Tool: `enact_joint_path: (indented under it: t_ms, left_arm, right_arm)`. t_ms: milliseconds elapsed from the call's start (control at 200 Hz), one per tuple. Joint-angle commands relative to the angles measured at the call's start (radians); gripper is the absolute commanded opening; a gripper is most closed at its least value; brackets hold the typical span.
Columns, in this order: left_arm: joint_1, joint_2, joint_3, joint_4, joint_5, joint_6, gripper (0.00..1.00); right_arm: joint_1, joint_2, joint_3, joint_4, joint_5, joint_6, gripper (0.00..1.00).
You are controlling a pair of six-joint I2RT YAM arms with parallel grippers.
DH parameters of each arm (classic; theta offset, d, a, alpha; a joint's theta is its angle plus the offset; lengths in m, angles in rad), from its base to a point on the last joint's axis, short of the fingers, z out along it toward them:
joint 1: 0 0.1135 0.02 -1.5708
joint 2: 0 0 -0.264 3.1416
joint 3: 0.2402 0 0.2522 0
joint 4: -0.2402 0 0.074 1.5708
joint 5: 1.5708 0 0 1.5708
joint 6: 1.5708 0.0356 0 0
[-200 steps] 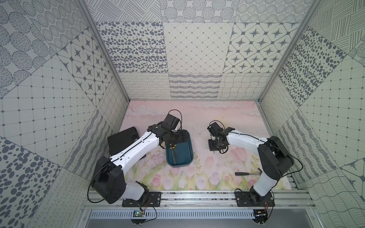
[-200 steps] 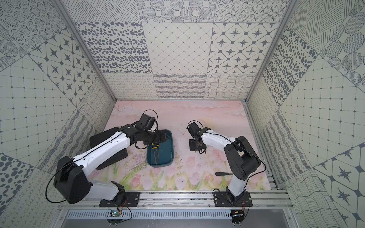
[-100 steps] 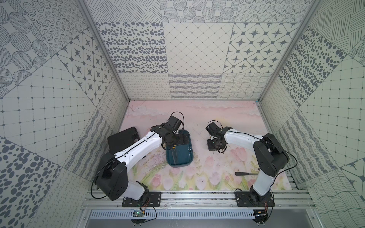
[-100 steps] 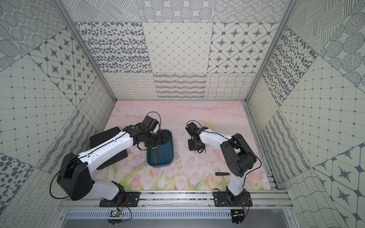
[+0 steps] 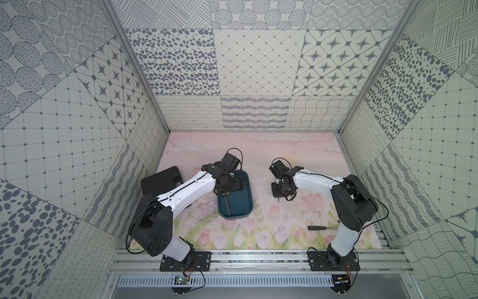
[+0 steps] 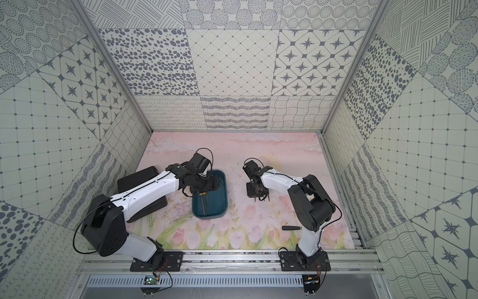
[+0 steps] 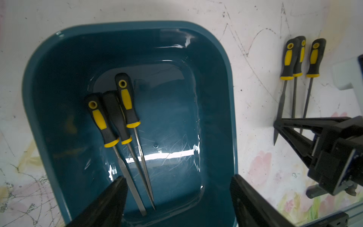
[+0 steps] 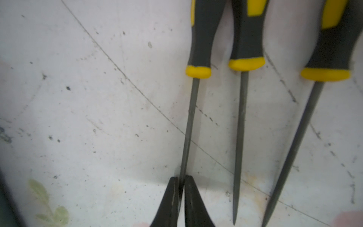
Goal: Take the file tool out of the storage box
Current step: Place the file tool at the center of the board, then pick up the file tool from the storage box.
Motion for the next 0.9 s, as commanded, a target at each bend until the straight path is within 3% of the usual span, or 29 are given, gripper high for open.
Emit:
enact_joint_path:
  t_ms: [0, 290, 420, 600, 896]
  left_arm:
    - [-0.004, 0.035, 0.019, -0.025, -0.055, 0.004, 0.8]
    - [-0.003, 0.118, 0.066, -0.015, -0.112, 0.026, 0.71]
    - [0.001, 0.161, 0.094, -0.014, -0.142, 0.027, 0.62]
    - [0.019, 0.223, 0.131, -0.006, -0.159, 0.013, 0.49]
    - [0.057, 0.31, 0.166, -0.014, -0.193, -0.037, 0.48]
  right_arm:
    - [0.001, 0.011, 0.015, 0.022, 0.016, 0.004, 0.13]
    - [0.005, -0.069, 0.006, 0.021, 0.017, -0.012, 0.16]
    - [0.016, -0.156, -0.014, 0.039, -0.013, -0.029, 0.2]
    - [0.018, -0.292, -0.063, 0.096, -0.143, -0.049, 0.34]
    - [0.018, -0.433, -0.143, 0.172, -0.355, -0.049, 0.55]
